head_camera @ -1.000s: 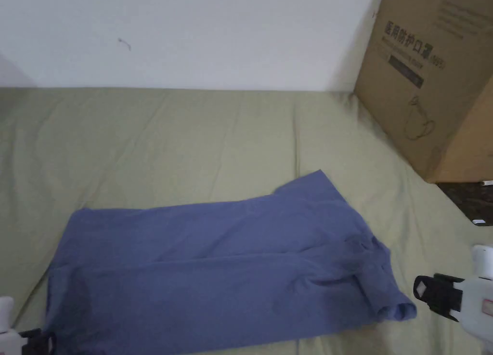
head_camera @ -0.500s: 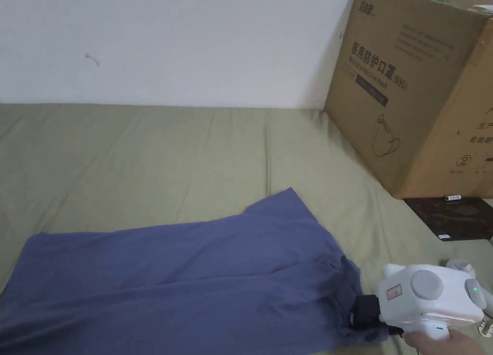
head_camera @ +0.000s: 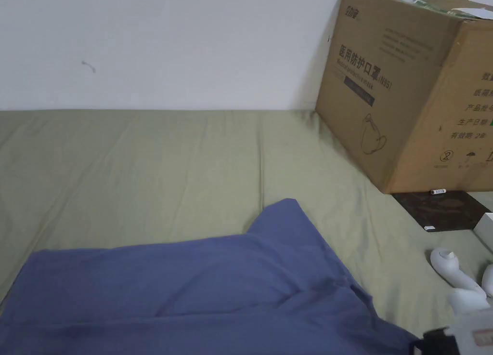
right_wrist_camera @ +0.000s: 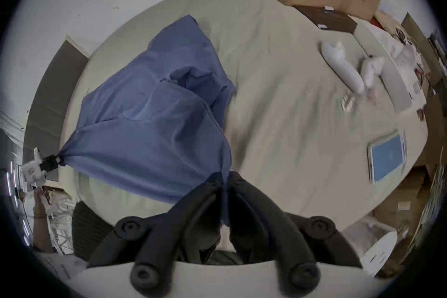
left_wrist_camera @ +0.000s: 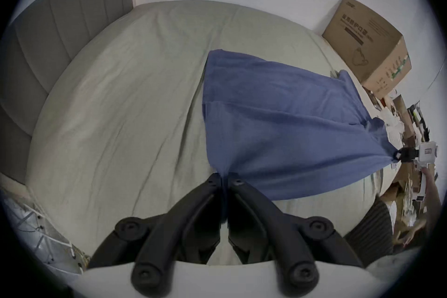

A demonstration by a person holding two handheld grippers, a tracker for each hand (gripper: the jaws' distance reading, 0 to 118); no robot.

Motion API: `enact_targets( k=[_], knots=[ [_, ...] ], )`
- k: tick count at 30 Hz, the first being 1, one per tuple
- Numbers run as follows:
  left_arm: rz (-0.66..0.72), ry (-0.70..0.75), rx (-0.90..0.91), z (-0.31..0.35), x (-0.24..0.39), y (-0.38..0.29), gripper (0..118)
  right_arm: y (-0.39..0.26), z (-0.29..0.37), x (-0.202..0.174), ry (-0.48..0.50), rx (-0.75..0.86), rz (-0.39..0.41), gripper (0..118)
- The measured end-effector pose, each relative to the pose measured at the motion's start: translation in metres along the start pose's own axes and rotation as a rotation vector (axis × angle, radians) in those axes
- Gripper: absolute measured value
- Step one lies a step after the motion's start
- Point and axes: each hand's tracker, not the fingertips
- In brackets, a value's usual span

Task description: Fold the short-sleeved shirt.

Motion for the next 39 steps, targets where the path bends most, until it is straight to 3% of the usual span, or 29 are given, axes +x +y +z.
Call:
enact_targets(
  k=[6,7,8,9,10,11,12,19,20,21,22,23,24,25,27,29,33,34,35,36,37,38,39],
  knots=[
    [-0.012,-0.057,-0.086,0.018,-0.008,-0.042,3,-0.067,-0.003,0.008,-0.009,-0.071,-0.016,1],
    [-0.009,-0.075,-0.097,0.019,-0.009,-0.046,10,-0.072,-0.006,0.008,-0.014,-0.052,-0.021,2],
    [-0.008,-0.072,-0.087,0.022,-0.009,-0.049,27,-0.076,-0.006,0.005,-0.011,-0.003,-0.029,6],
    [-0.010,-0.055,-0.081,0.024,-0.007,-0.051,54,-0.079,-0.007,0.002,-0.002,0.006,-0.043,19],
    [-0.012,-0.034,-0.079,0.023,-0.008,-0.050,91,-0.079,-0.008,-0.002,0.000,-0.003,-0.055,58],
    [-0.011,-0.028,-0.076,0.025,-0.007,-0.049,104,-0.079,-0.006,-0.010,0.001,0.001,-0.065,95],
    [-0.002,-0.035,-0.047,0.031,-0.006,-0.047,111,-0.079,-0.006,-0.017,0.005,0.016,-0.065,117],
    [0.018,-0.114,0.159,0.057,0.018,-0.006,111,-0.035,0.022,-0.079,0.026,0.233,0.075,115],
    [-0.002,-0.095,0.189,0.060,0.026,0.003,106,-0.027,0.024,-0.090,0.031,0.243,0.081,115],
    [-0.028,-0.093,0.215,0.063,0.034,0.012,94,-0.019,0.026,-0.101,0.051,0.273,0.088,112],
    [-0.050,-0.108,0.235,0.063,0.039,0.018,57,-0.012,0.028,-0.109,0.078,0.307,0.096,97],
    [-0.068,-0.108,0.262,0.063,0.046,0.027,16,-0.006,0.034,-0.118,0.107,0.361,0.101,69],
    [-0.080,-0.108,0.274,0.061,0.052,0.035,0,0.000,0.035,-0.126,0.125,0.415,0.121,22],
    [-0.082,-0.091,0.270,0.056,0.057,0.042,0,0.006,0.033,-0.135,0.125,0.448,0.129,0],
    [-0.084,-0.110,0.284,0.040,0.051,0.059,0,0.022,0.025,-0.141,0.089,0.475,0.135,0],
    [-0.063,-0.097,0.264,0.021,0.047,0.083,0,0.038,0.015,-0.148,0.130,0.462,0.146,0],
    [-0.060,-0.053,0.162,-0.051,0.012,0.137,0,0.060,-0.004,-0.148,0.172,0.409,0.110,0],
    [-0.059,-0.038,0.131,-0.069,0.006,0.147,6,0.065,-0.008,-0.148,0.172,0.394,0.108,0],
    [-0.064,-0.025,0.104,-0.089,-0.001,0.158,24,0.066,-0.014,-0.147,0.165,0.383,0.108,0],
    [-0.065,-0.019,0.081,-0.108,-0.008,0.168,57,0.068,-0.018,-0.146,0.160,0.374,0.110,0],
    [-0.074,-0.013,0.041,-0.127,-0.013,0.175,108,0.070,-0.022,-0.145,0.154,0.363,0.112,0],
    [-0.077,-0.005,0.006,-0.144,-0.013,0.175,118,0.071,-0.027,-0.143,0.148,0.350,0.113,0],
    [-0.083,0.011,0.038,-0.154,-0.016,0.179,112,0.071,-0.032,-0.141,0.142,0.340,0.110,0]
  ],
)
